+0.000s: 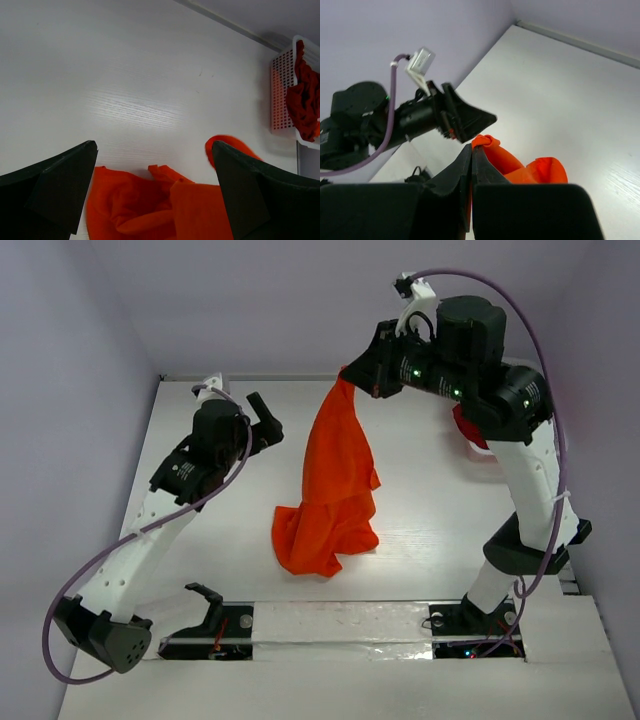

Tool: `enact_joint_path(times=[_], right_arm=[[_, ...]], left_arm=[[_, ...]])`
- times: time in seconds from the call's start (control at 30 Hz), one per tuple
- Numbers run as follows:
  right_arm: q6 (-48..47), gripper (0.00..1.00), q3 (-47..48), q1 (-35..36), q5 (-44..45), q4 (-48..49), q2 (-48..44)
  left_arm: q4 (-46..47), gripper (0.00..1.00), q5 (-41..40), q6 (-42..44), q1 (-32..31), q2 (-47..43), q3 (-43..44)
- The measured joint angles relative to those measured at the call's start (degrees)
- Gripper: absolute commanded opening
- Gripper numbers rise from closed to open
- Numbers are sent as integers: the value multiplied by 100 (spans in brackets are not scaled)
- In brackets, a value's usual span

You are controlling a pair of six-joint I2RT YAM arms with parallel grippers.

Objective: Fold and stack the t-shirts
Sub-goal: Move the tshirt to the center of the board

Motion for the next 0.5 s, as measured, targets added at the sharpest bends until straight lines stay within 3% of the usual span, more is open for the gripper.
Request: enact_joint_path(times=[0.23,0.5], right_arm=[[-33,0,33,-664,26,24,278],[-17,0,-20,-754,-170,188,584]], left_arm=[[-26,99,-7,-83,-157,-42,-407],[-90,99,-11,-203,-400,-372,-717]])
